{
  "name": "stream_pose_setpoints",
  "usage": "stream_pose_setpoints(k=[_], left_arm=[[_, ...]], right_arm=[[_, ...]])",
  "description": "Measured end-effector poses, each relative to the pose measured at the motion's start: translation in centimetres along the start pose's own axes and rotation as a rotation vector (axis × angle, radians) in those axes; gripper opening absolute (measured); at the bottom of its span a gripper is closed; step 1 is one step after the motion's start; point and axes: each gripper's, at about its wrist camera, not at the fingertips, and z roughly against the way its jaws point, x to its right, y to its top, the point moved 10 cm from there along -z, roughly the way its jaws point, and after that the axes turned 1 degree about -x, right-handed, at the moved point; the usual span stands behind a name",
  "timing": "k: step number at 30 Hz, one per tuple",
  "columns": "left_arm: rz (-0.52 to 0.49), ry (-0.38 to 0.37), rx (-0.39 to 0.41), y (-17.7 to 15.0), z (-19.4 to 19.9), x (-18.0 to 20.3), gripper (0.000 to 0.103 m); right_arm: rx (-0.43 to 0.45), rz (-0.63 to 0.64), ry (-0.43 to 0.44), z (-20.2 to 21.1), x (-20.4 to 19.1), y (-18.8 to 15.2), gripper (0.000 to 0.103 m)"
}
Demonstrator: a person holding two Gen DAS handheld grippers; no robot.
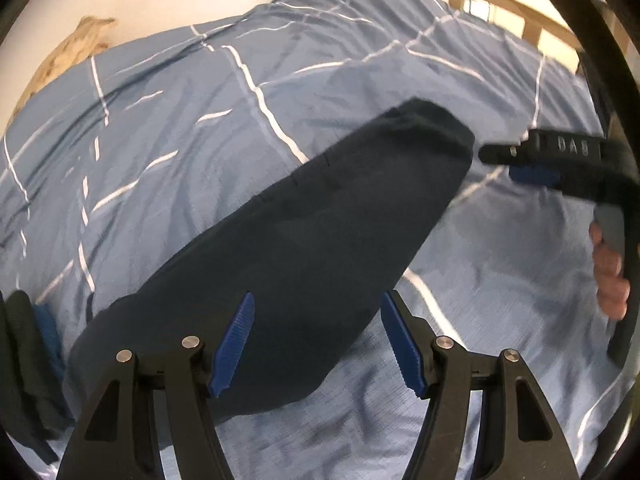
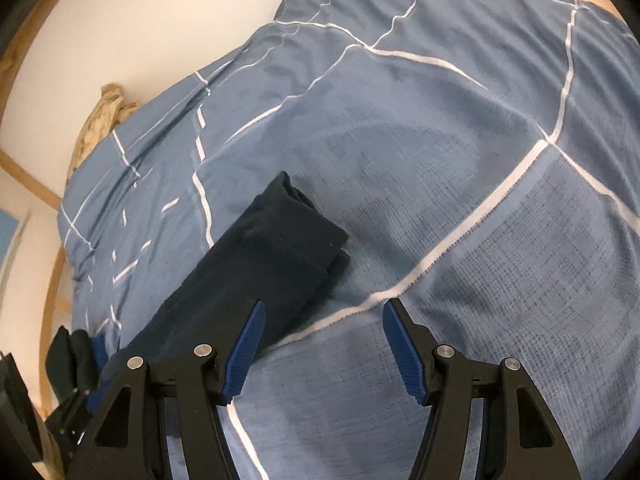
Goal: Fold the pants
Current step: 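Release the pants and smooth the folded bundle with both grippers, then grasp the strip end with the right gripper while the left gripper grasps beside it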
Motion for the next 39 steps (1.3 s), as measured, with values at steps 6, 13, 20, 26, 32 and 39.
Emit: stream_pose_setpoints(k=[6,13,20,26,32,39], left_arm=[[0.000,0.004,-0.009,0.8,-0.7,0.6,0.068],[0.038,0.064,0.001,1.2,-1.7,-0.9,0.068],[0.157,0.118,-0.065,-1.1,-3.6,-4.2,0.068],[0.258,0.090,-0.084,-2.1,-4.4,-5.7,0.069],[0.302,0.072,-0.034,-2.1,-2.4,-7.2,0.069],[0.373,0.078,0.022,-4.7,0.8,-11.6,0.067]], right_arm=[[-0.004,-0.069,0.044,-1.2,0.9,0.5,0.063],[-0.005,-0.152,0.114,-3.5,0.8,1.3,0.062],[-0.013,-0.093,0.053,-5.8,-0.1,1.7,0.058],[0.003,-0.028,0.026,-6.0,-0.8,1.7,0.031],[0.087,0.112,0.012,-2.7,-4.2,2.3,0.024],[0.149,0.295,0.060,1.6,-12.1,1.2,0.023]])
